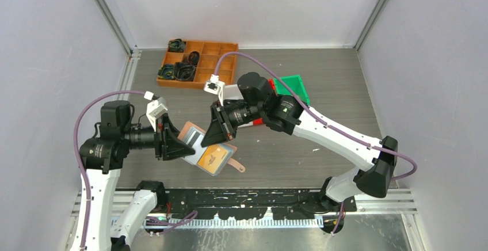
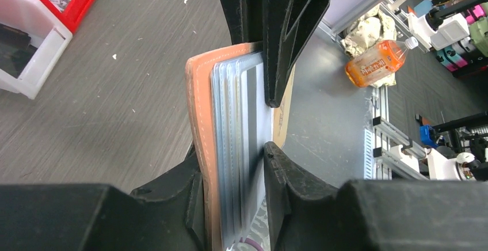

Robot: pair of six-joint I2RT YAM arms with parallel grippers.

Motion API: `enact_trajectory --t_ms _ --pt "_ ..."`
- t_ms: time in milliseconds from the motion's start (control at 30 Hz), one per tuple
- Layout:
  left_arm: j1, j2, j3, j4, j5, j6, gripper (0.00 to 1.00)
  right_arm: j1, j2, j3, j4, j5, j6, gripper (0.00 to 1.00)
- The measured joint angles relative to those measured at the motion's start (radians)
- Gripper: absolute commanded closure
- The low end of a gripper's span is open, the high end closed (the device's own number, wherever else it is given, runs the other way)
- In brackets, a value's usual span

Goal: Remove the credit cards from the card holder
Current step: Remove the credit card from the card holder.

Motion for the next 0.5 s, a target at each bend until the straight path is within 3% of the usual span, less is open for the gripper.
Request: enact_trajectory --t_ms 133,233,333,400,500 --pt "0.0 0.01 -0.002 -0.004 0.016 -0.018 0.9 0.0 0.007 0.008 -0.005 -0.009 -0.018 0.92" --pt "0.001 0.024 -0.002 -0.019 0.042 -0.045 0.96 0.0 0.007 0.01 -0.011 -0.02 -0.04 0.8" --pt "0.001 0.039 -0.004 -0.011 0.062 -0.074 0.81 -0.001 0.007 0.01 -0.011 -0.03 -0.042 0.77" --pt "0.002 0.044 -0.021 0.019 0.083 -0.119 0.72 -0.006 0.007 0.01 -0.013 -0.035 -0.04 0.83" --pt "0.002 0.044 -0.069 0.104 0.116 -0.222 0.67 -0.007 0.008 0.01 -0.009 -0.038 -0.029 0.92"
